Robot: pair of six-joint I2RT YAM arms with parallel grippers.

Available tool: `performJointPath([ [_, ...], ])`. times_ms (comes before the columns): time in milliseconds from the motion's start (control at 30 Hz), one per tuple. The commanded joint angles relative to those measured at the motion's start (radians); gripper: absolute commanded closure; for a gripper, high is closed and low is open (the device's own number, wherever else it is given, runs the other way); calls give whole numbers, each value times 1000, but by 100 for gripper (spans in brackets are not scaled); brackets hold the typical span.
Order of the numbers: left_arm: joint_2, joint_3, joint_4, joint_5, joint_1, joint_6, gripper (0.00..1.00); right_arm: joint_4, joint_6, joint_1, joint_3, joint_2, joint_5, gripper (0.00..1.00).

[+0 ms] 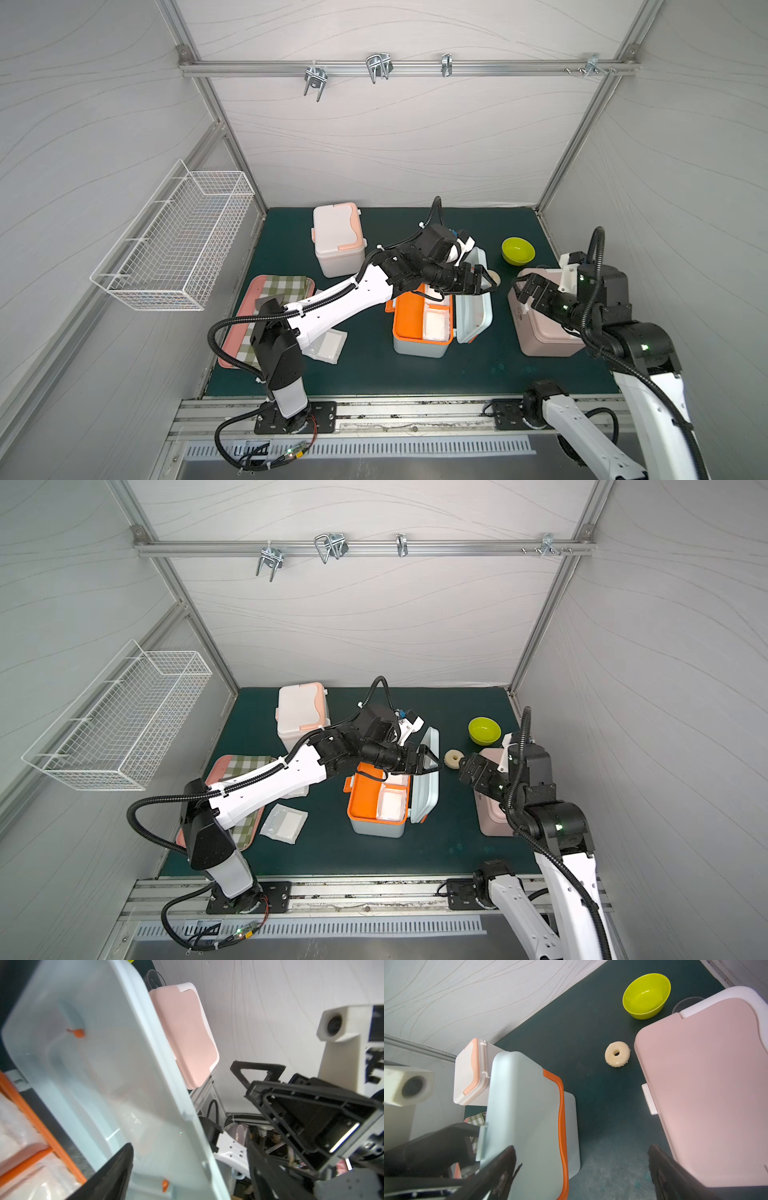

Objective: Open first aid kits and take out gauze
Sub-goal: Open the lid of the first aid kit.

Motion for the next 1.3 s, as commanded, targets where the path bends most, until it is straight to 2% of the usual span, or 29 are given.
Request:
performJointPath([
  [0,-82,20,-42,-47,11,73,4,-2,-23,-6,-6,10,-83,1],
  [367,-287,-274,-47,-181,102,80,3,128,-30,-8,-104,22,-296,1],
  [567,-311,-383,-54,-243,138,82,5,181,-10,-27,-194,55,-359,1],
  [700,-278,-379,-74,-273,138,97,6,182,-9,-44,-208,71,-365,1],
  [833,-221,-319,-145,-329,138,133,13,166,-32,-50,-191,79,-366,1],
  [967,-169,-249,-204,-382,130,162,27,166,-110,-50,-188,69,-425,1],
  [1033,-136,-206,-237,-411,120,178,33,179,-155,-50,-195,65,-506,1],
  [1167,-52,-108,-305,-466,115,201,40,221,-167,-45,-232,67,-656,8],
  [1267,15,-35,-348,-485,114,217,42,241,-167,-14,-264,78,-672,16],
])
